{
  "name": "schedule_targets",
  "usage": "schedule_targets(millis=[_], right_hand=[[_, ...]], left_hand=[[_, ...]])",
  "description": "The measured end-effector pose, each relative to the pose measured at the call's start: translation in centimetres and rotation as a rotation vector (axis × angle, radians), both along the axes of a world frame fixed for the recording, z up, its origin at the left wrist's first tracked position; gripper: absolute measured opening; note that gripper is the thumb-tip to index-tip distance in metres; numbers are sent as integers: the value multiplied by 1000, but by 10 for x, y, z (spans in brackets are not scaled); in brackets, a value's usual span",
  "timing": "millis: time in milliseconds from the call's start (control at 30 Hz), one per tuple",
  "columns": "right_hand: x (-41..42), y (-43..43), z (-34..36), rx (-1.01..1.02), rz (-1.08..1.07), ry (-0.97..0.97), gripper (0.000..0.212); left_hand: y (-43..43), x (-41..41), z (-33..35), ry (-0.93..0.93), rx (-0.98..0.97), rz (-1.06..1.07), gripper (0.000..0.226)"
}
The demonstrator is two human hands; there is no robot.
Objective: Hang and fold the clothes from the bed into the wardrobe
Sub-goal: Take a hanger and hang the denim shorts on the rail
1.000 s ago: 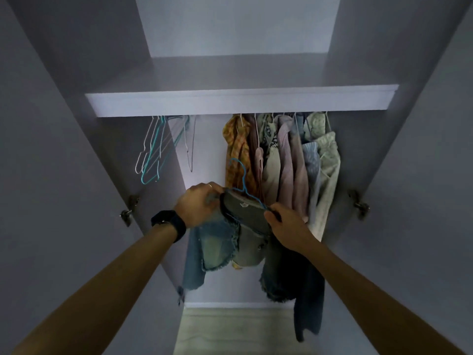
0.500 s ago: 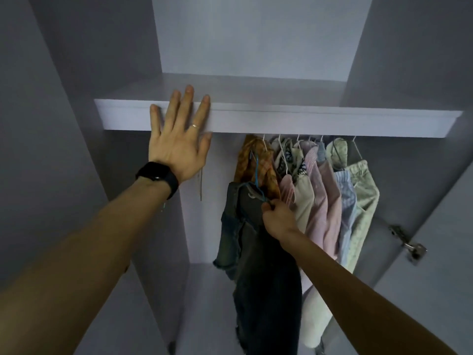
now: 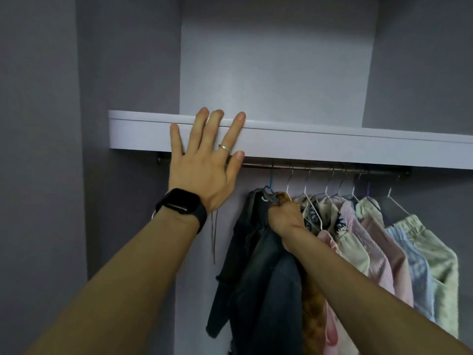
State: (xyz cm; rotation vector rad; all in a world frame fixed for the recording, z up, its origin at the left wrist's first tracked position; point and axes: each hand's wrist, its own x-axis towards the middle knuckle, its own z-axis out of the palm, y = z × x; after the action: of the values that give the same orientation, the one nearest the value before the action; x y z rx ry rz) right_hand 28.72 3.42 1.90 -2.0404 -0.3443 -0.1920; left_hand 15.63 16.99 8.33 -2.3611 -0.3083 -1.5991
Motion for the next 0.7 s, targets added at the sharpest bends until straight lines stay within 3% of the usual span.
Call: schedule_targets(millis=[233, 467, 600, 700], right_hand=[[44, 26, 14, -99, -72, 11, 40], [36, 30, -48, -340, 30, 40, 49], [-2, -5, -52, -500, 133, 175, 61], [-34, -35, -31, -483, 161, 204, 68]], left_hand=[[1, 8, -2, -63, 10, -10, 62], [2, 8, -4, -48, -3, -9, 60], [-10, -5, 3, 66, -91, -27, 58], [-20, -14, 9, 170, -188, -34, 60]])
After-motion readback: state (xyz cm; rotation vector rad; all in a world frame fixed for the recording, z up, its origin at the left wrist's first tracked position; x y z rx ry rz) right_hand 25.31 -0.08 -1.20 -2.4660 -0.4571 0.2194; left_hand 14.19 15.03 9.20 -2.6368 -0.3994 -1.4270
